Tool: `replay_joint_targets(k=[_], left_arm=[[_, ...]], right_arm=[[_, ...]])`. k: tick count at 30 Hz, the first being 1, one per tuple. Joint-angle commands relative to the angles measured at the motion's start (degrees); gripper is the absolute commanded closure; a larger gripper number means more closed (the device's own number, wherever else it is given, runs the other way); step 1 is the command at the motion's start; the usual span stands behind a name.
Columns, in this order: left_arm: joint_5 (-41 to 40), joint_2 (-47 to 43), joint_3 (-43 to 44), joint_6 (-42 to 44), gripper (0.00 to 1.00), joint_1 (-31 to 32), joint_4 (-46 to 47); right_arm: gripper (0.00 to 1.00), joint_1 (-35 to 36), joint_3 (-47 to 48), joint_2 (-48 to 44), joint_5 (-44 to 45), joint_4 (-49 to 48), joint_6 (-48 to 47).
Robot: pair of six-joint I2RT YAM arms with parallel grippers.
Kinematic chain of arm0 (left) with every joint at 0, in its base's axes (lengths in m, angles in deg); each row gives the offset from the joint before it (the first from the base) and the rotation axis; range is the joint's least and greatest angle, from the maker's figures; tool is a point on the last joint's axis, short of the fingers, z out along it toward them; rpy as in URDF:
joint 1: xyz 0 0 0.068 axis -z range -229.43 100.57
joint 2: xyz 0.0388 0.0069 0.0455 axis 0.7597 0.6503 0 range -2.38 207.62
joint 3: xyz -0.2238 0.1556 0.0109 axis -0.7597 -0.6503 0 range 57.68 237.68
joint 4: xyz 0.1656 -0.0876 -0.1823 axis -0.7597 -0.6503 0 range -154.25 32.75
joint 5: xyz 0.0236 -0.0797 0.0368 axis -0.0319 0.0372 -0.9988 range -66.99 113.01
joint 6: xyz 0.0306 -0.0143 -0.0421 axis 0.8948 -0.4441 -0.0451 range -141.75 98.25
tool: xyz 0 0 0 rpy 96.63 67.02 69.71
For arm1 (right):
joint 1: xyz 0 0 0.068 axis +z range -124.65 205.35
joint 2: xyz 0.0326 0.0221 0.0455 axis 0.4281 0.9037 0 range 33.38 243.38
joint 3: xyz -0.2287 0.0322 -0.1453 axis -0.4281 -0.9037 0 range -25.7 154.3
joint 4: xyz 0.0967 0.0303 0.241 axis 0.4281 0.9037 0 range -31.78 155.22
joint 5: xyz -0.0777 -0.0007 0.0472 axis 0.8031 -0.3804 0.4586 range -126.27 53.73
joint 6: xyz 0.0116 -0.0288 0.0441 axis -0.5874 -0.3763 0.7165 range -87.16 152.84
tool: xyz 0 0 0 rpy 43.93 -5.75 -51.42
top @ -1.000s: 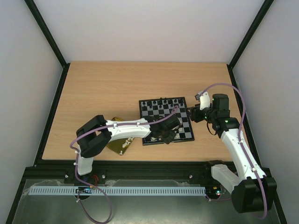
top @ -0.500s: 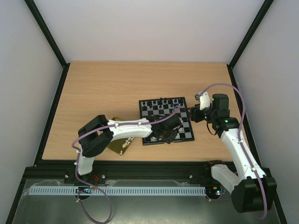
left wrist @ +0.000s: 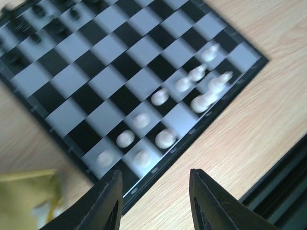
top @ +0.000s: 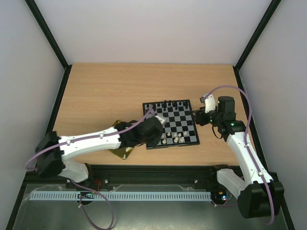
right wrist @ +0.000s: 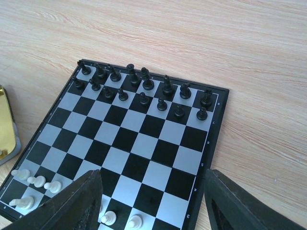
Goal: Set up the chess pieces on the board
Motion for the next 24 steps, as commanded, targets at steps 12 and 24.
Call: replay_joint_targets(k=[12,24], left_arm=[[4.6,-17.5,-26.0,-11.1,0.67,-19.1,1.0],[4.7,-4.7,-22.8,-9.7,0.79,-19.7,5.1]], right_arm=[[0.4,-0.2,-0.5,1.1,-1.8,2.1,-0.8],[0.4,-0.2,-0.6,1.4,-1.8,2.2,-0.9]])
